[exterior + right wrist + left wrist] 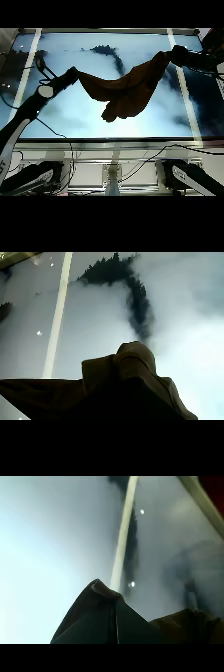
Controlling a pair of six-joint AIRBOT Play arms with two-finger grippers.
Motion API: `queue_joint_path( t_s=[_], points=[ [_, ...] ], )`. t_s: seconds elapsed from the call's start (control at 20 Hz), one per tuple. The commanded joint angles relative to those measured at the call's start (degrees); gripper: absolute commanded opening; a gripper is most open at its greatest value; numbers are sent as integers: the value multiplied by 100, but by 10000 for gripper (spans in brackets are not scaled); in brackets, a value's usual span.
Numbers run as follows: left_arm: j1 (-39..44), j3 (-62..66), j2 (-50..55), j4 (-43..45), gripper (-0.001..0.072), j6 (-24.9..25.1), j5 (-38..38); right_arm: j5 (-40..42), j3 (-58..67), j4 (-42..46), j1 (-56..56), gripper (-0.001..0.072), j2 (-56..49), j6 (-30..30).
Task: Fold the clothes and pants, and hang the long-sleeved shirts on hangers.
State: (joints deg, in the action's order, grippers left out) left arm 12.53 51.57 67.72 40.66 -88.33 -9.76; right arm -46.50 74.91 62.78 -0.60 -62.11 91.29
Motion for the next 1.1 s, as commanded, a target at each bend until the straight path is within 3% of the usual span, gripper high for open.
queue_joint_path(
  t_s=[0.0, 0.2, 0.4, 0.85, 1.05],
  points=[
    [-85, 22, -772, 4, 21, 328, 37, -258, 44, 2, 4, 14, 264, -15],
    [-90, 22, -1624, 35, 20, 452, 42, -708, 114, 28, 4, 13, 704, -109],
    [-337, 22, -2695, 894, 18, 540, 37, -1604, 634, 496, -13, 13, 1187, -378],
    [-2201, 22, -5023, 1810, 17, 542, -9, -3477, 1926, 990, -13, 13, 2116, -619],
    [-2861, 22, -5230, 1808, 17, 525, -793, -3906, 1954, 1005, -11, 13, 2459, -595]
  ],
)
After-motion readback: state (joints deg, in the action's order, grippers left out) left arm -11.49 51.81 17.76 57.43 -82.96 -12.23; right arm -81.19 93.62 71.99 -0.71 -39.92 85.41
